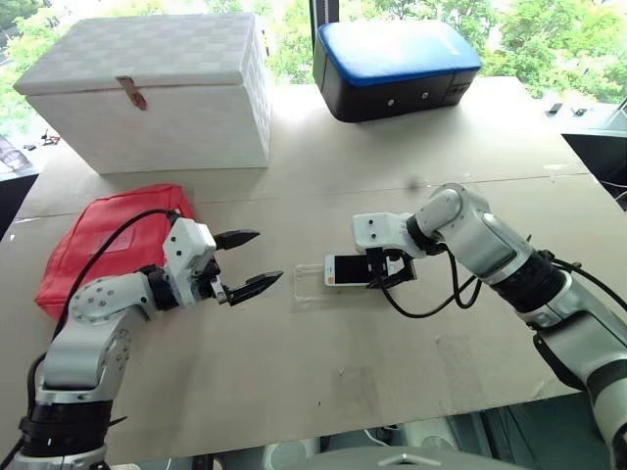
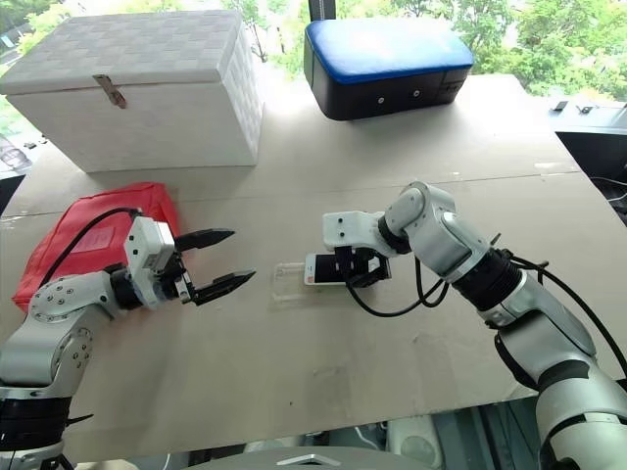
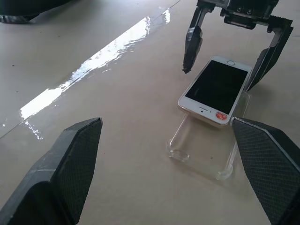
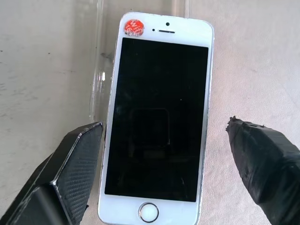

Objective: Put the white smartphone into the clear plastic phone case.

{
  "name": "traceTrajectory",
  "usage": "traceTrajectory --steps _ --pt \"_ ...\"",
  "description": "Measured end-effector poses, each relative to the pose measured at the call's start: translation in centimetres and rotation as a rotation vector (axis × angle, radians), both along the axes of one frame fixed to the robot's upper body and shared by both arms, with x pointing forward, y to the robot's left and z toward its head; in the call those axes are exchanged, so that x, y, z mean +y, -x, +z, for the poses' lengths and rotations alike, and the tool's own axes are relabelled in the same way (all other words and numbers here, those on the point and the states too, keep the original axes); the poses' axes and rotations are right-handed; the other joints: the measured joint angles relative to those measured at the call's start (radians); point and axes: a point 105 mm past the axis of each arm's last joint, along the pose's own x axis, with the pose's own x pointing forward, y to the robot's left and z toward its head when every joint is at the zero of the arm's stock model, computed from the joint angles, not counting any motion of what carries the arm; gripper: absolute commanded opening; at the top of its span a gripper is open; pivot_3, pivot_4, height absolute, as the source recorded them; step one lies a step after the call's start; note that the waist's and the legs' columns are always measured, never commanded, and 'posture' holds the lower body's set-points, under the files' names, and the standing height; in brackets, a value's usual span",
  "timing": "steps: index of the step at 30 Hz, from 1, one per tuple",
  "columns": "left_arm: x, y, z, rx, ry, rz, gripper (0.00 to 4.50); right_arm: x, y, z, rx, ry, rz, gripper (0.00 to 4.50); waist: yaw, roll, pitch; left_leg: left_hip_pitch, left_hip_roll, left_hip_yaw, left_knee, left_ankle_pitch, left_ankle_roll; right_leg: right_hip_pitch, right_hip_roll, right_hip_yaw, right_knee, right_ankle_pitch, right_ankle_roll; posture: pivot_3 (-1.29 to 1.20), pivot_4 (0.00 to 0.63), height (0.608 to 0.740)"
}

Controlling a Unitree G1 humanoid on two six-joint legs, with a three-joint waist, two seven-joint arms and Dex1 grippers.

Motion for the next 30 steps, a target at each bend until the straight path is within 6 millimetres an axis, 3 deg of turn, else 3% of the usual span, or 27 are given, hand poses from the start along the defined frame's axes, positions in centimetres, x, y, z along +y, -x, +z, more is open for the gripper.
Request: traceTrajectory --steps 26,30 --pt "-0.12 0.05 -0.01 0.005 -0.002 -0.002 4.5 -0.1 0.15 -0.6 0.014 -0.001 -0.004 4.45 0.001 0.0 0.0 0.0 0.0 -0.001 0.0 0.0 0.0 0.001 0.0 -0.001 0.0 0.0 0.0 0.0 0.15 0.74" --pt "-0.12 0.04 -0.07 0.005 -0.002 0.001 4.5 -0.1 0.22 -0.65 0.02 0.0 -0.001 3.2 0.001 0.0 0.0 0.0 0.0 -0.001 0.0 0.0 0.0 0.001 0.0 -0.001 0.0 0.0 0.0 0.0 0.15 0.74"
